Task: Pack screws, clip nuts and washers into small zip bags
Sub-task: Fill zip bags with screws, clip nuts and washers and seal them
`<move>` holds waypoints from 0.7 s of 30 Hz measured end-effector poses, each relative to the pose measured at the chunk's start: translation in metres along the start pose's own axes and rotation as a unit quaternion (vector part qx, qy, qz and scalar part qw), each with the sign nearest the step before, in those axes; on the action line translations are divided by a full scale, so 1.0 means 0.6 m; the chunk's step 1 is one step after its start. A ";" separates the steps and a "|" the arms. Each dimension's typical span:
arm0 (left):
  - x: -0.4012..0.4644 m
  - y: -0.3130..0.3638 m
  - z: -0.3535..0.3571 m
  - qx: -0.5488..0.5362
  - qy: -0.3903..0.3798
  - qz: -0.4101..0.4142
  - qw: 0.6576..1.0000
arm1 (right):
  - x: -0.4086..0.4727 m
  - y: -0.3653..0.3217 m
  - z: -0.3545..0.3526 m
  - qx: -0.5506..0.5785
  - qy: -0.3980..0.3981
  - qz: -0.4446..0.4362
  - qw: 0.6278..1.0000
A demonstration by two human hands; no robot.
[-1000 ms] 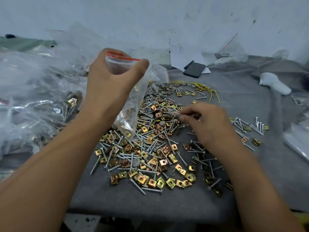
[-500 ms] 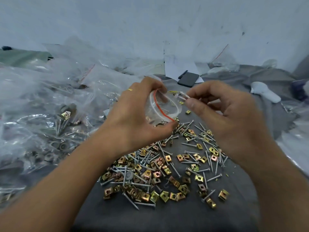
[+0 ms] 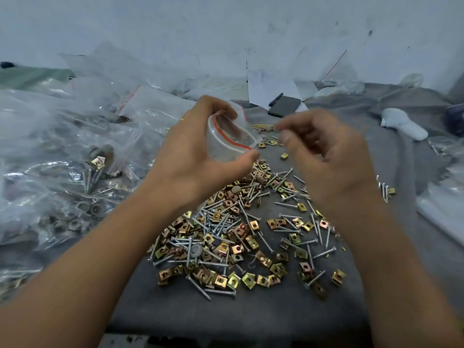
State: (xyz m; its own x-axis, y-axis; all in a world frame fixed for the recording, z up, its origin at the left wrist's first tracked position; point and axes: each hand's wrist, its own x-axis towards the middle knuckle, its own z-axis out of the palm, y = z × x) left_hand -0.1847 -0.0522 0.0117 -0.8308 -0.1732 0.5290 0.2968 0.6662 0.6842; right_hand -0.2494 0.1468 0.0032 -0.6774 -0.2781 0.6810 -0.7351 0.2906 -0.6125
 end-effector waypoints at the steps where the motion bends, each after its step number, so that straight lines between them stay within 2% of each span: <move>1: 0.002 -0.003 -0.002 0.000 0.011 -0.006 1.000 | -0.004 0.013 0.001 -0.044 -0.052 0.001 0.998; 4: 0.008 -0.009 -0.010 -0.022 0.048 -0.023 0.998 | -0.017 0.037 0.015 -0.146 -0.218 0.029 0.965; 6: 0.009 -0.013 -0.013 -0.030 0.065 -0.034 0.997 | -0.018 0.043 0.027 -0.191 -0.261 0.048 0.945; 11: 0.009 -0.015 -0.019 -0.037 0.077 -0.049 0.995 | -0.013 0.052 0.042 -0.272 -0.288 0.097 0.913; 17: 0.008 -0.013 -0.024 -0.040 0.067 -0.058 0.995 | -0.010 0.048 0.048 -0.297 -0.269 0.093 0.911; 21: 0.009 -0.012 -0.023 -0.030 0.066 -0.054 0.996 | -0.016 0.047 0.047 -0.290 -0.296 0.104 0.904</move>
State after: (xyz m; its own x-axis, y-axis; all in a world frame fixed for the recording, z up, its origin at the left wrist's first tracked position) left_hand -0.1851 -0.0679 0.0164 -0.7919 -0.3373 0.5090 0.2403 0.5941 0.7676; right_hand -0.2645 0.1319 -0.0317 -0.8209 -0.5545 0.1364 -0.5692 0.7756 -0.2727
